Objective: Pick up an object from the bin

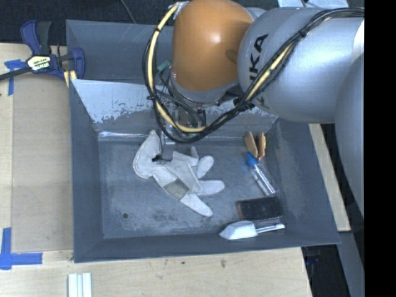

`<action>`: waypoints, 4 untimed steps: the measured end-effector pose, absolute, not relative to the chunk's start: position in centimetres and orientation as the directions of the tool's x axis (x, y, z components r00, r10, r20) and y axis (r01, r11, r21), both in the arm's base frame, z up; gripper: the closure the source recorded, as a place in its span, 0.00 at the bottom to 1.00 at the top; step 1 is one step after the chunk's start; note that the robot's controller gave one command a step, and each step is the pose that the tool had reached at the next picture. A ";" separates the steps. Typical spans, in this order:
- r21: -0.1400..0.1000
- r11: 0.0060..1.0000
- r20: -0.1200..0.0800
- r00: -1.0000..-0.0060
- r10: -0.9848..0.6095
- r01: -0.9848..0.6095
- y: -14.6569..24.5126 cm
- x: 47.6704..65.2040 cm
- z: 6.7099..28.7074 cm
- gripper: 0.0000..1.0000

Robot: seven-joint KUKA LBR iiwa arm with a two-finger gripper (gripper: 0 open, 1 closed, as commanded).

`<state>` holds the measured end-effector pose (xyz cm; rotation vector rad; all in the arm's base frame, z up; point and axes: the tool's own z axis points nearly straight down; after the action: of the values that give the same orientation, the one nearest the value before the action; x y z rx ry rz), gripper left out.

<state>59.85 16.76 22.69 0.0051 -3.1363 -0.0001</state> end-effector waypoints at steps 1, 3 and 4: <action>0.001 1.000 -0.004 -1.000 0.000 0.000 16.7 60.0 23.2 0.00; 0.000 0.999 -0.002 -0.999 0.040 0.040 9.1 60.7 16.3 0.00; 0.000 0.954 0.000 -0.954 0.301 0.301 7.6 61.2 14.9 0.00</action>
Offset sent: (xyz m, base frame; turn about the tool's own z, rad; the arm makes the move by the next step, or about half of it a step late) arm 0.0111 -0.0599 -0.1569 0.4374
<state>61.23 7.55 14.95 -0.4786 -3.1052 0.0002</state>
